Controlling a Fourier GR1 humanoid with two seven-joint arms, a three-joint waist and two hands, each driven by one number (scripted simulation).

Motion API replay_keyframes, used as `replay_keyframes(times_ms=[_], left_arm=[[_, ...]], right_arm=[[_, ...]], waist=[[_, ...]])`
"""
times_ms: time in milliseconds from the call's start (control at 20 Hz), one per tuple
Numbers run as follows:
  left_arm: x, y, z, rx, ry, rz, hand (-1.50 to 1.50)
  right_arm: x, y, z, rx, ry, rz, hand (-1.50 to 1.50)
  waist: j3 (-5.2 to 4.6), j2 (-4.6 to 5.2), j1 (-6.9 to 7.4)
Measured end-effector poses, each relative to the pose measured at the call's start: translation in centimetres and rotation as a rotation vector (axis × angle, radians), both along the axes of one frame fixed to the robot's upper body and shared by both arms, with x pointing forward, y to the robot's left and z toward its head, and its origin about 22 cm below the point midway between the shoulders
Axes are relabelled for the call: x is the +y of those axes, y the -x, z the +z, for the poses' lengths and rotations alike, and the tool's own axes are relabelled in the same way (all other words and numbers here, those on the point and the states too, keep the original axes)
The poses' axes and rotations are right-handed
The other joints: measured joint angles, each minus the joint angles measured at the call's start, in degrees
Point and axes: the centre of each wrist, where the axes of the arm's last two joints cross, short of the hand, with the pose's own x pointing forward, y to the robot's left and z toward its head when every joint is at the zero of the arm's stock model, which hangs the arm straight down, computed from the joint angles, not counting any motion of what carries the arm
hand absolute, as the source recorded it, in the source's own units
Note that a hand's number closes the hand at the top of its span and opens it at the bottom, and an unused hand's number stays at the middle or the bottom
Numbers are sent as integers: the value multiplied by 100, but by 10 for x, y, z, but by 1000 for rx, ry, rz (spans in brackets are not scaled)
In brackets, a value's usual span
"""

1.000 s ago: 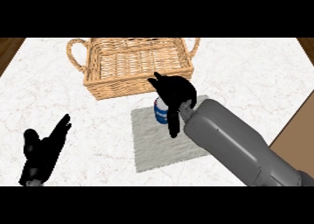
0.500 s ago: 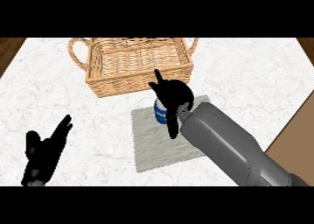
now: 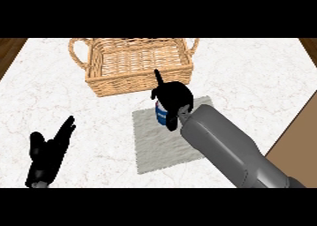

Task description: Pick the can from the placemat and place it in the basket

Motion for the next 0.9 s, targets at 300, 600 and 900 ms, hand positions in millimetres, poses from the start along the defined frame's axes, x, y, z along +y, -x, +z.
replay_keyframes(times_ms=[300, 600, 900], left_arm=[[4, 0, 2, 11, -5, 0, 0], [-3, -6, 5, 7, -4, -29, 0], [-18, -22, 14, -18, -5, -116, 0]], right_arm=[[2, 0, -5, -80, 38, 59, 150], [23, 10, -5, -124, 62, 19, 150], [56, 30, 2, -168, 89, -131, 150]], waist=[[-7, -5, 7], [-20, 23, 152], [-55, 140, 730]])
